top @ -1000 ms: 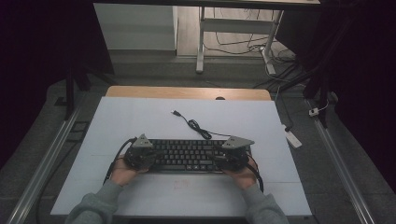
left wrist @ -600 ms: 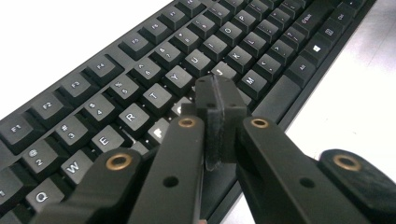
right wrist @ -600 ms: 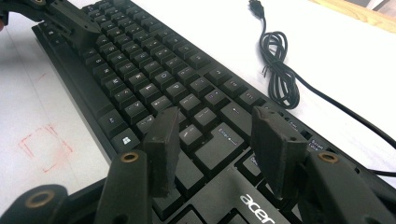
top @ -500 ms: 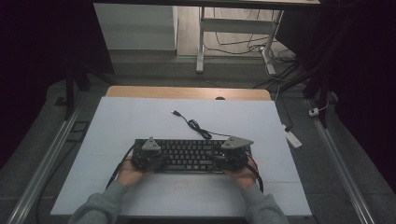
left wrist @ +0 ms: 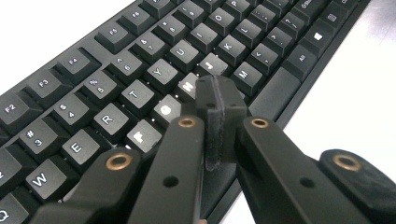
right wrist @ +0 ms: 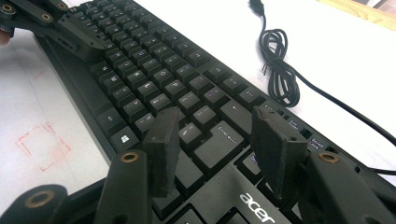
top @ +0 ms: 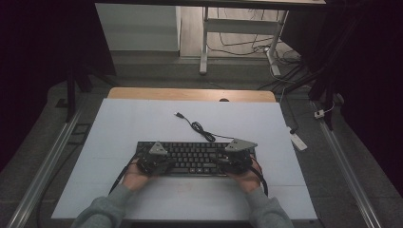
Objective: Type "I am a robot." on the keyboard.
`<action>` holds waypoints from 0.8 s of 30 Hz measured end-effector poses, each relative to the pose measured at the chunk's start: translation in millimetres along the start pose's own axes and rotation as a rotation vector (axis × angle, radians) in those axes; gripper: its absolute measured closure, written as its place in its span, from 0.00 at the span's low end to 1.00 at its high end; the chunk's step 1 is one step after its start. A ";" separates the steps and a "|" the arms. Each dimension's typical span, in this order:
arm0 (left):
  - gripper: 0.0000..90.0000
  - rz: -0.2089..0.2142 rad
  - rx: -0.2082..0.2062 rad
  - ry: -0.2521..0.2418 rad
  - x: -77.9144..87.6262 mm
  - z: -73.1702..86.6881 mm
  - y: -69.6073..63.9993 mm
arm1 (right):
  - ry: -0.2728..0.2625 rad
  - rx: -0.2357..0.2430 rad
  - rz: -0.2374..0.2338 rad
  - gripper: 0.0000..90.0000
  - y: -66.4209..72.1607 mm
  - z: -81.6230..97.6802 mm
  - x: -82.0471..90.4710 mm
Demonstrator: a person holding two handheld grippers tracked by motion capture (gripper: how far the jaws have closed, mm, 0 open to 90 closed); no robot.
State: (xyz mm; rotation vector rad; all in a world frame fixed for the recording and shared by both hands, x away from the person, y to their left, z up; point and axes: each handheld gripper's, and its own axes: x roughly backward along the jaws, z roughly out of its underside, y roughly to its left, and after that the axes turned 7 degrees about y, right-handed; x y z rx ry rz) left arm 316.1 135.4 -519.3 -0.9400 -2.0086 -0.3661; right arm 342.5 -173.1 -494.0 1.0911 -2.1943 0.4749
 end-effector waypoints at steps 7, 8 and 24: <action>0.99 0.001 -0.004 0.017 -1.8 0.4 0.7 | -0.001 -0.001 0.000 0.58 -0.2 0.2 -0.2; 0.99 0.006 -0.001 0.008 -3.3 1.2 1.0 | 0.001 -0.001 0.001 0.58 -0.1 0.1 -0.1; 0.69 -0.016 0.084 -0.148 31.8 7.6 16.2 | 0.003 -0.001 -0.001 0.58 1.0 -0.1 -0.9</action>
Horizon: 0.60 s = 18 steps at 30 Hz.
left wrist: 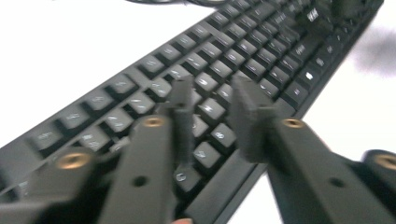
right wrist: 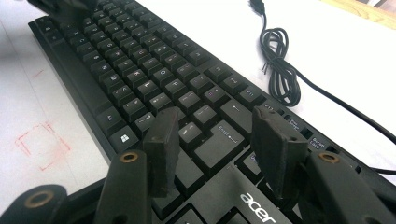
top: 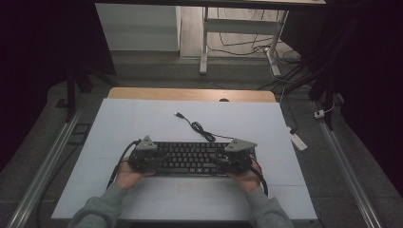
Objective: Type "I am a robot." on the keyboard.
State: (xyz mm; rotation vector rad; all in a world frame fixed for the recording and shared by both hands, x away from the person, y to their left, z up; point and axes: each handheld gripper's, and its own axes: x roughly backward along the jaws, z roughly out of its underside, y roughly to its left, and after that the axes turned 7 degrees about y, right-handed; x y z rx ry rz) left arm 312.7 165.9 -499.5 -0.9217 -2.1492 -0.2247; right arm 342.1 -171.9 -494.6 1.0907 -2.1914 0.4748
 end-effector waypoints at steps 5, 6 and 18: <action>0.50 -0.024 0.064 0.007 9.7 5.8 14.0 | 0.008 0.001 0.004 0.58 0.3 0.0 -0.2; 0.49 -0.027 0.075 0.004 10.9 6.7 16.2 | 0.008 0.002 -0.001 0.58 0.0 0.0 -0.3; 0.43 -0.029 0.088 0.008 12.3 8.2 19.2 | 0.009 0.002 -0.001 0.57 -0.2 0.0 -0.6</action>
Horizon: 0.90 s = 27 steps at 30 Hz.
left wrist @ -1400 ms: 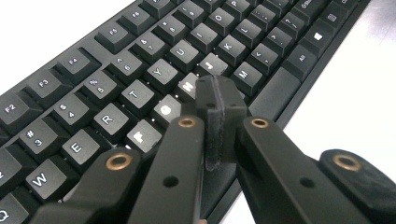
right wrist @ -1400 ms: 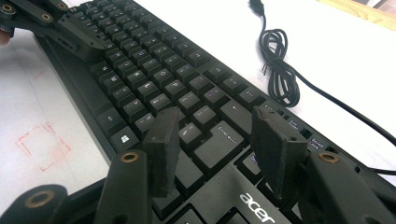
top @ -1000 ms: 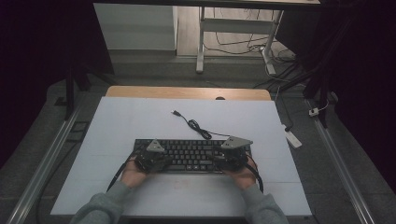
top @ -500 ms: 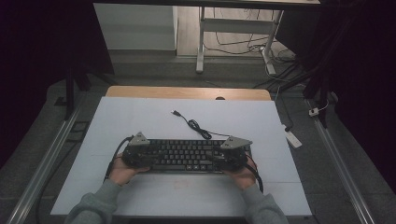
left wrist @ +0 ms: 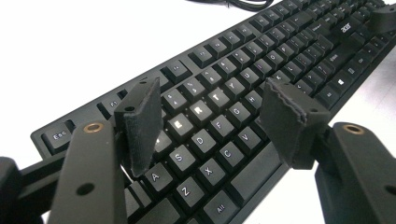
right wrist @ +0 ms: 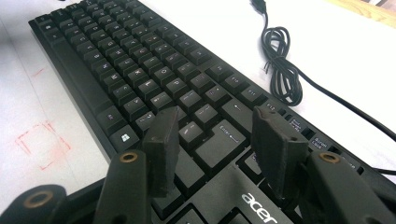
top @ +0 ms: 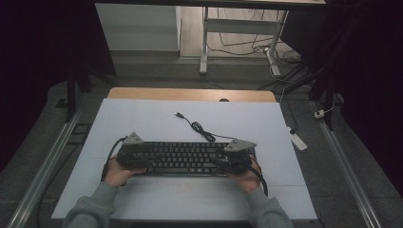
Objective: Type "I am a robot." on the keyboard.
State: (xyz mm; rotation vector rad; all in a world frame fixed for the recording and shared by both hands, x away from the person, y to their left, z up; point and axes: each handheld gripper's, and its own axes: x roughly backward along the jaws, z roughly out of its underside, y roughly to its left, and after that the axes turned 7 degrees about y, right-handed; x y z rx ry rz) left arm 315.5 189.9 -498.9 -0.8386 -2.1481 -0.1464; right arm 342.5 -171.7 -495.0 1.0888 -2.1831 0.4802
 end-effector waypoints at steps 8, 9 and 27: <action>0.42 -0.007 -0.011 0.002 -0.1 0.1 -1.1 | -0.004 0.006 0.000 0.57 0.8 -0.7 0.3; 0.42 -0.007 -0.011 0.003 -0.2 0.1 -1.1 | -0.004 0.006 0.000 0.57 0.8 -0.7 0.3; 0.40 -0.015 -0.018 0.011 -1.6 0.7 -2.1 | -0.032 0.018 -0.005 0.59 9.9 -24.8 -10.5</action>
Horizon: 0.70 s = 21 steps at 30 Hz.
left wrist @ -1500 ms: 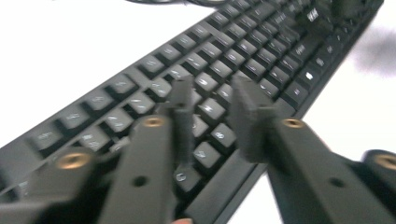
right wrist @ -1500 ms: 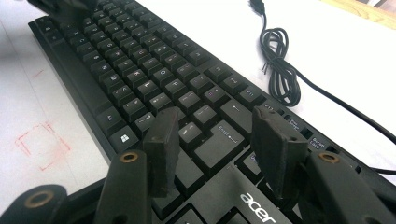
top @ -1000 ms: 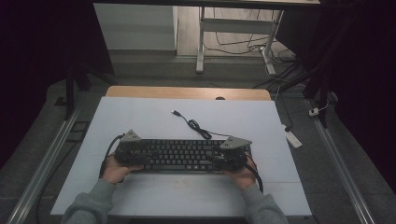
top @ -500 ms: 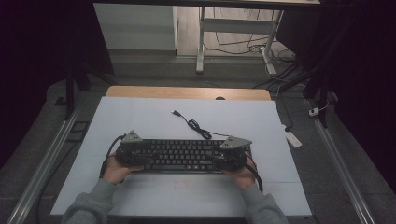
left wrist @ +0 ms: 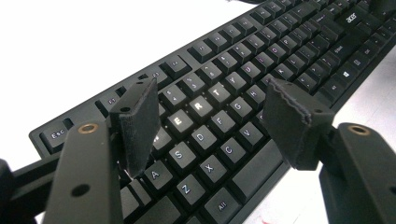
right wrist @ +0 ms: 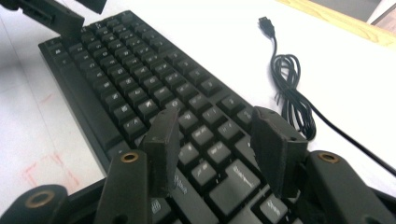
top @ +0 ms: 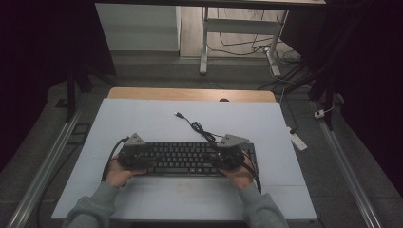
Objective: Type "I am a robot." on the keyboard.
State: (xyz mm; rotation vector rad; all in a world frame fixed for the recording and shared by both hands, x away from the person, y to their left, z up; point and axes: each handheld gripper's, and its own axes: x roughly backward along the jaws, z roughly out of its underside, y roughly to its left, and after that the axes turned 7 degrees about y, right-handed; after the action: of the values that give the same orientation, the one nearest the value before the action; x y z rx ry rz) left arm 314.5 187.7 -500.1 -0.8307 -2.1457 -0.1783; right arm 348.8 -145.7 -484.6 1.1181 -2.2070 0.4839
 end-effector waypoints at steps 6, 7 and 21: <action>0.40 -0.002 -0.006 0.005 -0.6 0.2 0.0 | 0.010 0.011 -0.014 0.71 2.8 -7.9 -11.8; 0.40 -0.002 -0.006 0.006 -0.6 0.3 0.0 | 0.007 0.011 -0.020 0.75 3.2 -8.6 -13.5; 0.40 -0.005 -0.005 0.011 -1.1 0.9 -0.3 | 0.069 0.040 -0.114 0.99 10.6 -22.0 -42.6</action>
State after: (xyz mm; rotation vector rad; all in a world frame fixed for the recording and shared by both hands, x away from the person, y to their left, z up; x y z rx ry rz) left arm 314.3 187.3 -501.5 -0.8251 -2.1378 -0.1905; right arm 367.4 -102.0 -496.9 1.2218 -2.0696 0.5116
